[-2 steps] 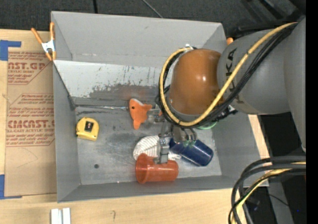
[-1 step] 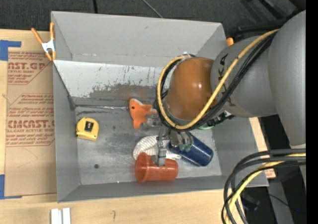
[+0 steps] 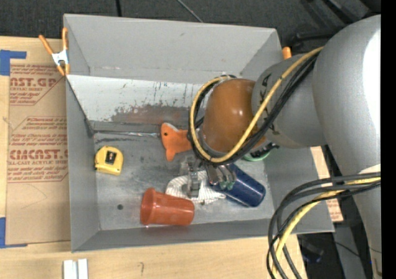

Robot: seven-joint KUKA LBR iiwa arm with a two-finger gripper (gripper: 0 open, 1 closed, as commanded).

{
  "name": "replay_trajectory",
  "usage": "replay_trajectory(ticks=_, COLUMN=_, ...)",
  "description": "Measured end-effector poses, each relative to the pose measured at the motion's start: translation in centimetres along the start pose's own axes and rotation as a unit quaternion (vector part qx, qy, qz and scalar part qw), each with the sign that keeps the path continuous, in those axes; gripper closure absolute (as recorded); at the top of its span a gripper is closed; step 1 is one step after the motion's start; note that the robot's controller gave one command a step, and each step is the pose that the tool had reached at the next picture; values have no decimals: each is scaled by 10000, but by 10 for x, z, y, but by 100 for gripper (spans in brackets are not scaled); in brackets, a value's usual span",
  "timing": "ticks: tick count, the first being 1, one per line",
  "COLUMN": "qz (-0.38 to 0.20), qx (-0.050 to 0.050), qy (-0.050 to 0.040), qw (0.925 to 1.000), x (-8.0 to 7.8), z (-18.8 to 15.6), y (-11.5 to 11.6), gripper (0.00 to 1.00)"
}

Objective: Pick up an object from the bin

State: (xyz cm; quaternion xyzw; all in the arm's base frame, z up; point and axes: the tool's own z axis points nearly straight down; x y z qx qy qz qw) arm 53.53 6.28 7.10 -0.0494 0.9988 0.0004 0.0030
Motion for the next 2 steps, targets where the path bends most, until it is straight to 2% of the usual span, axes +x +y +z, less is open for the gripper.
replay_trajectory(ticks=1, qz=1, qx=-1, qy=1, qw=10000, x=0, z=0, y=0, gripper=100)
replay_trajectory(ticks=2, qz=-76, qx=2, qy=23, qw=10000, x=8, z=-139, y=2, gripper=100)
